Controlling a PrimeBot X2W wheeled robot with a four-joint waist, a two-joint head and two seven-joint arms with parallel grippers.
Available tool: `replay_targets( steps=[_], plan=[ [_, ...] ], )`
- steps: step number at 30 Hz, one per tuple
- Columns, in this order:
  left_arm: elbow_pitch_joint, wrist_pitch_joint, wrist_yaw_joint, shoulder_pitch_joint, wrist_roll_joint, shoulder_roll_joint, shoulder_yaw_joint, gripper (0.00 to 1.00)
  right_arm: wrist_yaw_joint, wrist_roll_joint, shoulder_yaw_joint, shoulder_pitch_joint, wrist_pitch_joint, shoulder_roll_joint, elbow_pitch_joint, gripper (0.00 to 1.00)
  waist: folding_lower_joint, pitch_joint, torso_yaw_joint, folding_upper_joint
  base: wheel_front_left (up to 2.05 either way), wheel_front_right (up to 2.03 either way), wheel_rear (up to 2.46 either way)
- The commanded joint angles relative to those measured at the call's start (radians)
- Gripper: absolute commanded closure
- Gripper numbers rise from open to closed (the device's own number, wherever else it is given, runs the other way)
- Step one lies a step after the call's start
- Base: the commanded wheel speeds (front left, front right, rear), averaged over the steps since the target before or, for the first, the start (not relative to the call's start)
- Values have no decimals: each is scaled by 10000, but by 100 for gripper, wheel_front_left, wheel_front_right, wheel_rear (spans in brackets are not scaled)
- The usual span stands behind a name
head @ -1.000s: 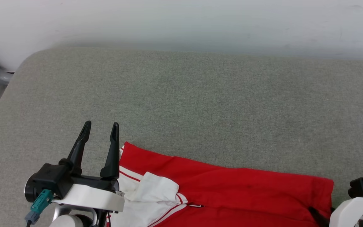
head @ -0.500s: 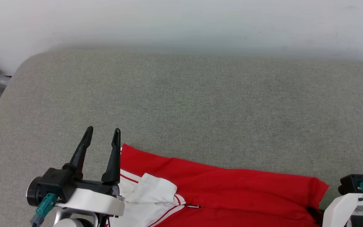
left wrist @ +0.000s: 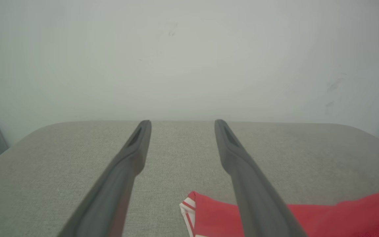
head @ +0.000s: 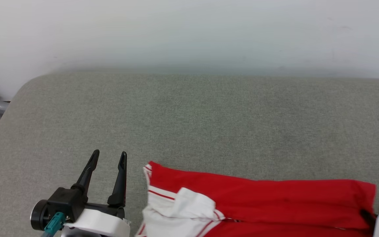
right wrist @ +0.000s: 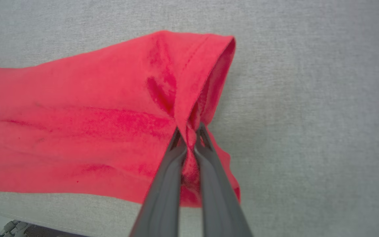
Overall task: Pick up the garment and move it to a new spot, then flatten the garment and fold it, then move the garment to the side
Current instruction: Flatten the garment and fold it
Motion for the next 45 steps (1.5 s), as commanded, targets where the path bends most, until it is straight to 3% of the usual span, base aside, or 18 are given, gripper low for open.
replay_targets(
  steps=[1, 7, 12, 13, 21, 26, 36, 44, 45],
  plan=[
    [35, -9, 24, 150, -1, 15, -26, 0, -12, -54, -310, 155, 37, -105, -10, 100, 0, -61, -35, 0, 0, 0, 0],
    [155, 16, 35, 195, -43, 37, -83, 0, -10, -14, -1231, 330, 524, 200, -194, 100, 0, -214, -114, 0, 0, 0, 0],
    [230, 44, 12, 153, -72, 22, -151, 0, -10, 1995, -1446, 105, 1824, 1280, -396, 100, 0, -287, -92, 0, 0, 0, 0],
    [230, 44, 12, 153, -72, 22, -151, 0, -10, 1995, -1446, 105, 1824, 1280, -396, 100, 0, -287, -92, 0, 0, 0, 0],
    [239, 92, -4, -4, -137, -2, -246, 0, -9, 5612, -1301, -320, 3348, 2471, -551, 100, 0, -189, 137, 0, 0, 0, 0],
    [234, 133, -112, -226, -125, -39, -391, 0, -9, 6837, -391, -652, 3196, 2586, -246, 100, 0, 6, 470, 0, 0, 0, 0],
    [508, 61, -387, -812, -157, -256, -580, 0, -7, 8327, 3097, -1626, 1398, 2580, 754, 100, 0, 589, 1220, 0, 0, 0, 0],
    [723, 12, -561, -1163, -112, -437, -576, 0, -7, 7825, 4666, -2434, 67, 2571, 1571, 100, 0, 1061, 1521, 0, 0, 0, 0],
    [749, 5, -560, -1187, -106, -454, -555, 0, -7, 7759, 4786, -2480, -47, 2571, 1686, 94, 0, 1092, 1518, 0, 0, 0, 0]
  ],
)
